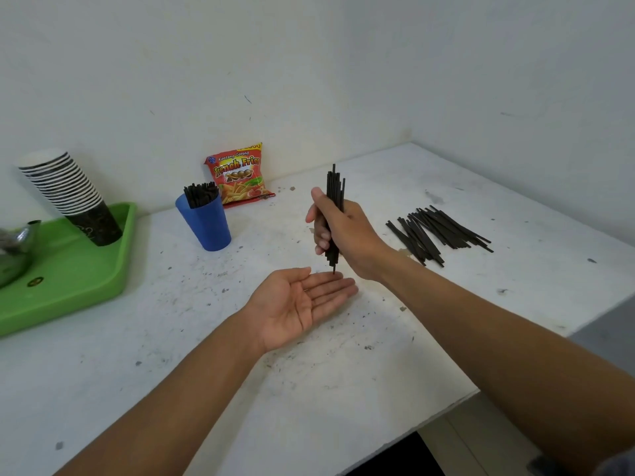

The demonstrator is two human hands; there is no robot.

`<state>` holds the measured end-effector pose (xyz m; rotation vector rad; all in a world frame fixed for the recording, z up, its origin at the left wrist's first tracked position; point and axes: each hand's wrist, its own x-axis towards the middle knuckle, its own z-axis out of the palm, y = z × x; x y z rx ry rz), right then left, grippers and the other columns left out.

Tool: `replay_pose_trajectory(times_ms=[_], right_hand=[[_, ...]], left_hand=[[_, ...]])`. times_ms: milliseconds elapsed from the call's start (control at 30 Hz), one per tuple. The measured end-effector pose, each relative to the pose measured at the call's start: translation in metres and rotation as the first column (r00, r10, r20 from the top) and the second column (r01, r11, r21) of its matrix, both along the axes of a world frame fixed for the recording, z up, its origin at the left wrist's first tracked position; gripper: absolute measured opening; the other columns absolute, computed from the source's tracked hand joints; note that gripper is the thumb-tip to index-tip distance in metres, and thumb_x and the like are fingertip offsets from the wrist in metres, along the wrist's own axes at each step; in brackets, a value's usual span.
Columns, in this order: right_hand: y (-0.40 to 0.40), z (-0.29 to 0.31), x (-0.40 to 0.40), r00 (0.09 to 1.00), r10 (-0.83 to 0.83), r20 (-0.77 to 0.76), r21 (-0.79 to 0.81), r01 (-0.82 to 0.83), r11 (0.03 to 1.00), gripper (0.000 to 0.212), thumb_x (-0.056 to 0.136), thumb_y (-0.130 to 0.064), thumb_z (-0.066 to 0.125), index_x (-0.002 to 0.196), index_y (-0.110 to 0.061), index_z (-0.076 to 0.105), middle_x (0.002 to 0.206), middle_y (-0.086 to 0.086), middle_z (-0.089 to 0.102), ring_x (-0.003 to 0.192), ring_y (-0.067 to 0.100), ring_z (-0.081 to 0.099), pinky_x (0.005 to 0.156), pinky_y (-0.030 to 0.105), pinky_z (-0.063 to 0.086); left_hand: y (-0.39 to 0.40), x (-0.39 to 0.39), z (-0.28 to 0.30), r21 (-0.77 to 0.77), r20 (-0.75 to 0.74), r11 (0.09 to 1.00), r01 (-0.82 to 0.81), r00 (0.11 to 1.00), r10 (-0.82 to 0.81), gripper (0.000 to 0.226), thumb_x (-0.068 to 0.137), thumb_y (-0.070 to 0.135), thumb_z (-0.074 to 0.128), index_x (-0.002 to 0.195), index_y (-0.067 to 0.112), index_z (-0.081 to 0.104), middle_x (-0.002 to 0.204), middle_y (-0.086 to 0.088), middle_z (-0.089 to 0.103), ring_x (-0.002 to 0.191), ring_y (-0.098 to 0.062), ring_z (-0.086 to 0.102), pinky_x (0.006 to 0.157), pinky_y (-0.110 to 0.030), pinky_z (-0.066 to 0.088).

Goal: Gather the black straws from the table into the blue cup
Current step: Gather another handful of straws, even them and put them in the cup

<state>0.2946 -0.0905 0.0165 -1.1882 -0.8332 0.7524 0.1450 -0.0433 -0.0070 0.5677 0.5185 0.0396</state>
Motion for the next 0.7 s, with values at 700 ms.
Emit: replay_pose_trajectory(times_ms=[700], right_hand=[[-0.012, -0.013, 0.0, 0.995, 0.056, -0.078, -0.044, -0.06, 0.997, 0.04, 0.09, -0.048, 0.07, 0.065, -0.018, 0.063, 0.054, 0.002, 0.053, 0.051, 0.02, 0.056, 0.066, 0.034, 0.053]], left_hand=[[0.004, -0.004, -0.002, 0.052, -0.023, 0.997, -0.051, 0.998, 0.052, 0.046, 0.104, 0.015, 0.035, 0.126, -0.018, 0.057, 0.128, -0.037, 0.064, 0.116, -0.047, 0.067, 0.096, -0.049, 0.056]])
